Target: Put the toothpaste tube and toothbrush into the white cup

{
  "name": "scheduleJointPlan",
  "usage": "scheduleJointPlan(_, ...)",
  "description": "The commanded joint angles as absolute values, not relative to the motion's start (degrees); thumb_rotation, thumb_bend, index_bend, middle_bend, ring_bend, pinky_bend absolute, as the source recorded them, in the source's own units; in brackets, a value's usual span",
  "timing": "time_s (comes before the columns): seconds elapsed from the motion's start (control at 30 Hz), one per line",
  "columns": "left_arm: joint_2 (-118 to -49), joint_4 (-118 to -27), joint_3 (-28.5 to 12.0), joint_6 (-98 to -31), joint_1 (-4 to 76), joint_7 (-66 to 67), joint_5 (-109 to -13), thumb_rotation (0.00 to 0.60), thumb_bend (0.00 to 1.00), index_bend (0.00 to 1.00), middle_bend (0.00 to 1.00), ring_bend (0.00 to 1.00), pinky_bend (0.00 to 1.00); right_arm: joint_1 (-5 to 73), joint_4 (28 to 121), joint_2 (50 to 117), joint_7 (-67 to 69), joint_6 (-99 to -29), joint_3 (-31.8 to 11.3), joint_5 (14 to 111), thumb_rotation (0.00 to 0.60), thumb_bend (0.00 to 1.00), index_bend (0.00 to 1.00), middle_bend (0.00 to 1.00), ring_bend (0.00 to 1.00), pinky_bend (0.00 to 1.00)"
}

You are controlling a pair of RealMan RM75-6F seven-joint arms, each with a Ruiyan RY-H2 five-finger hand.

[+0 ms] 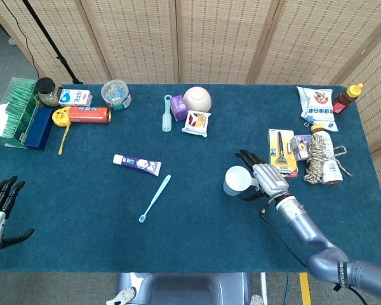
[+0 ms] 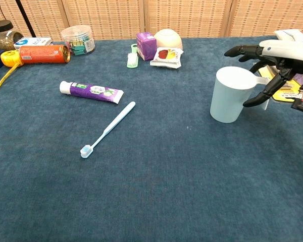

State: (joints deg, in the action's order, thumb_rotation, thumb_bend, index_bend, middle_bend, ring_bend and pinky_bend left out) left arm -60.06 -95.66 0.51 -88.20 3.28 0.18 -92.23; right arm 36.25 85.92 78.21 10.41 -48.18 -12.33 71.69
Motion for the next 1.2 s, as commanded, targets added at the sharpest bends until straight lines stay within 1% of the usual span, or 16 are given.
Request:
scheduleJointPlan(0.03,-59.92,-95.73,0.41,-88.16,3.33,-0.05,-92.06,0.6,0.02,0.0,0.0,0.0,0.0,36.45,84.96,79.64,10.21,-49.2,-12.55,71.2,0.6,0.0,0.14,0.15,0.04,0.28)
scheduleJointPlan(0.13,-59.84,-95.68,0.34,-88.12,3.32,-0.31,-91.85,0.6,0.02,0.0,0.0,0.0,0.0,36.57,83.97,80.82,10.04,-49.89,-12.61,71.0,0.6,0.0,0.22,0.23,0.1,0.35)
scheduleJointPlan(0.2,-59.84,-95.62,0.41,-88.02,3.33,-0.45,-91.88,0.6,0.02,0.0,0.0,0.0,0.0,36.63,83.21,81.68,9.3,-50.63,-12.62,70.85,0.6,0.0,0.27,0.26,0.13,0.41)
scheduleJointPlan(0.3,-59.88,-95.55,0.45,-87.95,3.33,-0.53,-91.86,0.6,0.02,0.0,0.0,0.0,0.0,36.44,83.16,82.32,9.14,-51.8,-12.67,71.06,0.6,0.0,0.31,0.3,0.18,0.48)
scheduleJointPlan(0.4,-59.85,-95.56,0.48,-87.84,3.37,-0.61,-91.85,0.6,0.02,0.0,0.0,0.0,0.0,36.05,83.58,82.62,8.89,-53.86,-12.61,72.28,0.6,0.0,0.35,0.35,0.22,0.51)
scheduleJointPlan(0.47,-59.81,-95.58,0.46,-87.86,3.37,-0.67,-91.83,0.6,0.02,0.0,0.0,0.0,0.0,35.95,84.02,82.71,8.8,-54.79,-12.65,72.88,0.6,0.0,0.36,0.37,0.24,0.53)
scheduleJointPlan(0.63,-59.75,-95.68,0.59,-87.94,3.3,-0.6,-92.03,0.6,0.02,0.0,0.0,0.0,0.0,36.28,85.46,82.91,8.14,-55.81,-12.71,73.97,0.6,0.06,0.38,0.39,0.26,0.54)
scheduleJointPlan(0.87,-59.79,-95.78,0.61,-87.57,3.47,-0.18,-92.01,0.6,0.02,0.0,0.0,0.0,0.0,39.5,88.27,84.9,2.2,-56.08,-13.53,76.11,0.6,0.06,0.38,0.39,0.26,0.54)
scheduleJointPlan(0.97,-59.71,-95.88,0.59,-87.42,3.55,-0.15,-91.93,0.6,0.02,0.0,0.0,0.0,0.0,41.12,88.95,85.99,-0.48,-55.33,-14.57,74.84,0.6,0.06,0.39,0.4,0.26,0.54)
scheduleJointPlan(1.1,-59.71,-95.75,0.57,-87.41,3.55,-0.38,-91.84,0.6,0.02,0.0,0.0,0.0,0.0,44.22,90.19,87.61,-7.55,-54.01,-15.8,72.68,0.6,0.06,0.39,0.41,0.26,0.54)
scheduleJointPlan(1.2,-59.63,-95.77,0.59,-87.28,3.62,-0.48,-91.84,0.6,0.02,0.0,0.0,0.0,0.0,45.52,91.39,88.5,-11.03,-53.4,-16.14,70.5,0.6,0.06,0.39,0.41,0.26,0.55)
